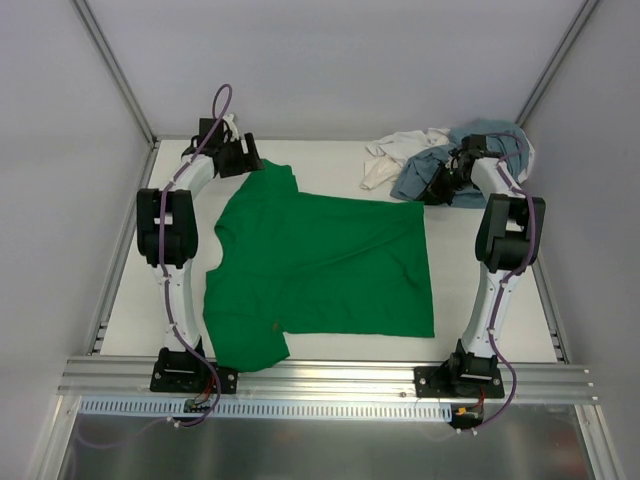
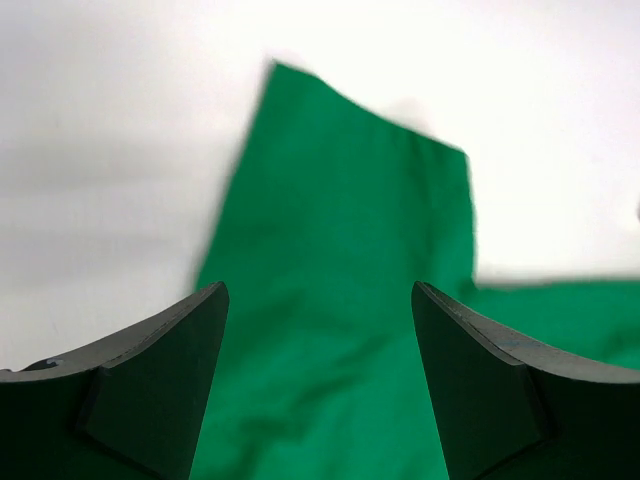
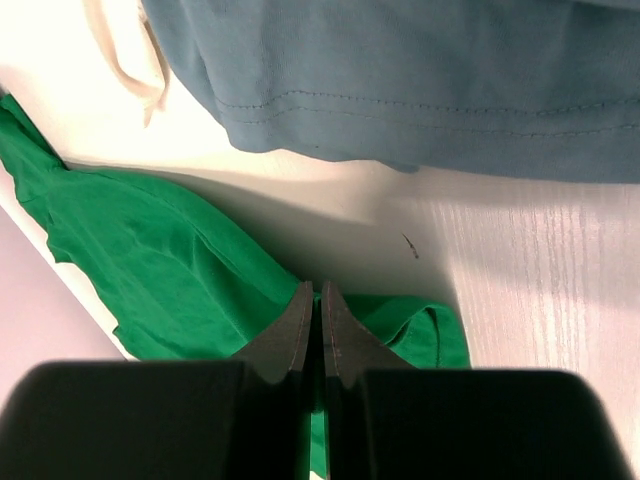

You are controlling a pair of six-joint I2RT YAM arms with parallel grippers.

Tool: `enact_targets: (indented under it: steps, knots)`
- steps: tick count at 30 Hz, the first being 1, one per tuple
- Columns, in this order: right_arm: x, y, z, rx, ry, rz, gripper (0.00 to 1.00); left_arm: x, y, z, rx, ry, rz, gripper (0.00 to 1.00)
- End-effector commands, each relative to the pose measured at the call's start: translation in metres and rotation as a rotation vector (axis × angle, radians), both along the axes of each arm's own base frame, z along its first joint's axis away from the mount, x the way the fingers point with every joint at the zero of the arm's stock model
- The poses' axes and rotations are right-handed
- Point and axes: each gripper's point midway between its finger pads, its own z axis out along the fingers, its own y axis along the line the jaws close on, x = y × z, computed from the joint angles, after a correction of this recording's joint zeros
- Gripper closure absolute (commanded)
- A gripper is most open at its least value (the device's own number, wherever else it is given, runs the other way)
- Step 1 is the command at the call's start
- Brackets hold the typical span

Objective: Fold and stack the t-shirts
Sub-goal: Grap the side of the flattened tshirt furthest away from the robot with both arms

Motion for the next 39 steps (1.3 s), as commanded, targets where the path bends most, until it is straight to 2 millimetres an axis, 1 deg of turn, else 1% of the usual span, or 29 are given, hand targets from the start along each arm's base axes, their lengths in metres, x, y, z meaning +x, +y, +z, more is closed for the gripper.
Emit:
enact_targets:
  steps: [1, 6, 7, 9, 10, 14, 15, 16, 19, 25, 30, 35, 39]
  knots:
    - [-0.003, 0.003, 0.024, 0.008, -0.036, 0.016, 0.99, 0.048, 0.002, 0.030, -0.013, -0.150, 0.001, 0.24]
    - [-0.004, 0.005, 0.023, 0.015, -0.023, 0.017, 0.99, 0.073, 0.001, 0.029, -0.013, -0.208, -0.021, 0.23]
    - [-0.005, 0.005, 0.022, 0.015, -0.019, 0.018, 0.99, 0.082, 0.001, 0.029, -0.019, -0.215, -0.027, 0.24]
    - [-0.006, 0.006, 0.021, 0.020, -0.011, 0.018, 1.00, 0.085, 0.001, 0.023, -0.024, -0.195, -0.032, 0.24]
    - [-0.007, 0.006, 0.020, 0.022, -0.008, 0.019, 1.00, 0.090, 0.000, 0.019, -0.028, -0.194, -0.035, 0.24]
    - [-0.008, 0.006, 0.019, 0.023, -0.004, 0.020, 1.00, 0.096, -0.003, 0.012, -0.061, -0.190, -0.038, 0.24]
    - [-0.008, 0.006, 0.019, 0.023, -0.004, 0.020, 0.99, 0.095, -0.004, 0.007, -0.079, -0.163, -0.032, 0.25]
    - [-0.008, 0.006, 0.020, 0.023, -0.006, 0.020, 0.99, 0.098, -0.005, 0.004, -0.089, -0.154, -0.031, 0.25]
    - [-0.008, 0.007, 0.019, 0.028, -0.002, 0.020, 0.99, 0.093, -0.006, -0.006, -0.109, -0.105, -0.029, 0.26]
    - [-0.005, 0.009, 0.021, 0.041, -0.009, 0.018, 0.99, 0.084, 0.000, -0.015, -0.095, -0.041, 0.003, 0.26]
    - [-0.003, 0.010, 0.022, 0.046, -0.014, 0.017, 0.99, 0.076, -0.002, -0.022, -0.109, -0.005, 0.006, 0.26]
    - [-0.004, 0.010, 0.023, 0.046, -0.014, 0.019, 0.99, 0.077, -0.003, -0.026, -0.129, 0.005, 0.009, 0.26]
    - [-0.004, 0.010, 0.023, 0.047, -0.015, 0.018, 1.00, 0.074, -0.007, -0.035, -0.153, 0.040, 0.011, 0.26]
